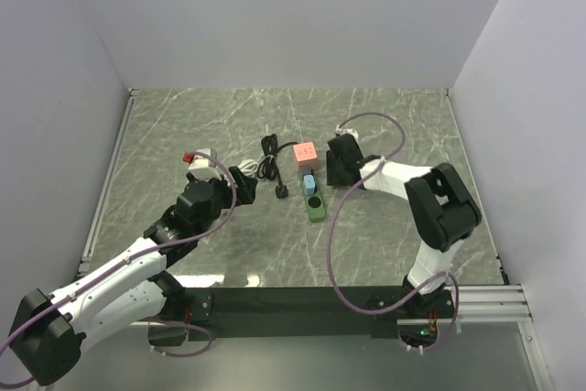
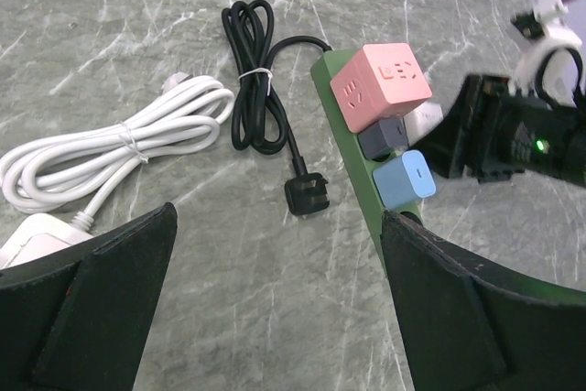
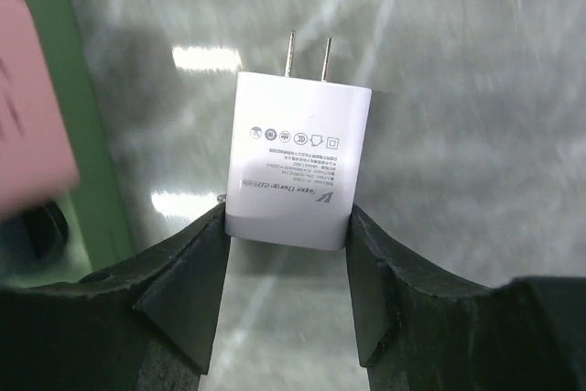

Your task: Insert the plug

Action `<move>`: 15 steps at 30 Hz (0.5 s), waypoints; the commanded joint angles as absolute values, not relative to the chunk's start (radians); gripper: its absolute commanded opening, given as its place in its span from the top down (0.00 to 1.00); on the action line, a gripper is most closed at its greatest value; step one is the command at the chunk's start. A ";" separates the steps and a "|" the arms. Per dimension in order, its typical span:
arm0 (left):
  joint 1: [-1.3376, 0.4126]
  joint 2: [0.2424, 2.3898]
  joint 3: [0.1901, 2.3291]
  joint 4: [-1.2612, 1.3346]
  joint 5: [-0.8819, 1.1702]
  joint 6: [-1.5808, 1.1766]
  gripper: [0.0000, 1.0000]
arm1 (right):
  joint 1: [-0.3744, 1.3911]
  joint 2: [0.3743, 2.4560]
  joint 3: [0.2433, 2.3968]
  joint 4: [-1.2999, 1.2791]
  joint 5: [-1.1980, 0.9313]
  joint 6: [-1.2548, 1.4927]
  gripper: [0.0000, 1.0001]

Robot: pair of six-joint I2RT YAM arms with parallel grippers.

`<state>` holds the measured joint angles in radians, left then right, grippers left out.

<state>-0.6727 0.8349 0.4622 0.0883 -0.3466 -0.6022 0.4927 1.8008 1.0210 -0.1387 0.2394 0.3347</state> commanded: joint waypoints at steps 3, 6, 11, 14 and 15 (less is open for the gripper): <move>-0.670 0.865 0.463 0.161 -0.289 -0.577 0.01 | 0.508 1.573 0.856 -0.089 0.154 0.293 0.73; -0.670 0.920 0.477 0.196 -0.223 -0.569 0.01 | 0.564 1.471 0.806 -0.133 0.149 0.256 0.74; -0.672 0.992 0.520 0.238 -0.052 -0.545 0.01 | 0.687 1.273 0.735 -0.118 0.017 0.219 0.75; -0.672 0.997 0.506 0.284 0.075 -0.546 0.01 | 0.732 1.189 0.744 -0.153 -0.032 0.171 0.75; -0.672 0.986 0.500 0.294 0.104 -0.549 0.01 | 0.742 1.168 0.745 -0.169 -0.052 0.160 0.75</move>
<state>-0.6727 1.0054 0.4664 0.1848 -0.0597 -0.5674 0.7208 1.2449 0.7357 -0.1547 0.0235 0.2237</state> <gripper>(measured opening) 0.994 0.568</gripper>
